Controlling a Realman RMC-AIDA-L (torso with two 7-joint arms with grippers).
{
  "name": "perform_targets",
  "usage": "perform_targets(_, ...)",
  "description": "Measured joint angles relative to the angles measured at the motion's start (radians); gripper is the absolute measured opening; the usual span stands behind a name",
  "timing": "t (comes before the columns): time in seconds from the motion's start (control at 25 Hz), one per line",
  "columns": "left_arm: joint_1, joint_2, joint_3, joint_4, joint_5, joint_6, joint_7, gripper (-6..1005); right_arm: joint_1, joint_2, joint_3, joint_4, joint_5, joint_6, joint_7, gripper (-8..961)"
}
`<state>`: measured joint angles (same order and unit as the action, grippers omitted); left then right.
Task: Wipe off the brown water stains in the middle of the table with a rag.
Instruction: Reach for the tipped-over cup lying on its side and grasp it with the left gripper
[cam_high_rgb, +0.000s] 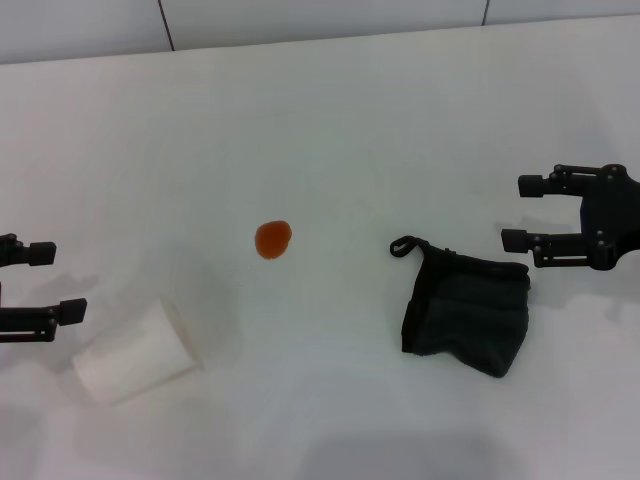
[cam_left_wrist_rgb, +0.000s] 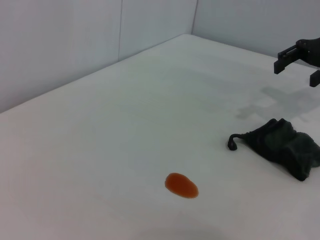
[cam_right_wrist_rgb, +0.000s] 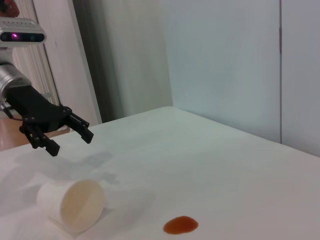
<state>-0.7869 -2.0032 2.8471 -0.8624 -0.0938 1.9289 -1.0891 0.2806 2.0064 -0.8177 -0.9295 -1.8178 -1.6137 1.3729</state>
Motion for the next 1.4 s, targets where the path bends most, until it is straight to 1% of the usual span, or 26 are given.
perform_targets(0.84,0.0,0.0,0.0,0.008,-0.004,0.0,0.003,874,0.004,0.0,-0.007,0.0,0.0,0.0,0.0,777)
perform_targets(1.16,-0.013,-0.009,0.0,0.008,-0.022,-0.002,0.008,875,0.005,0.0,-0.011,0.0,0.0,0.0,0.0,776)
perform_targets(1.28,-0.029,-0.021,0.0,0.007,-0.04,-0.003,0.005,875,0.005,0.0,-0.011,0.0,0.0,0.0,-0.001,776)
perform_targets(1.4,-0.047,-0.029,0.0,-0.001,-0.038,-0.019,-0.027,875,0.005,0.0,-0.012,0.0,0.0,0.0,-0.002,777)
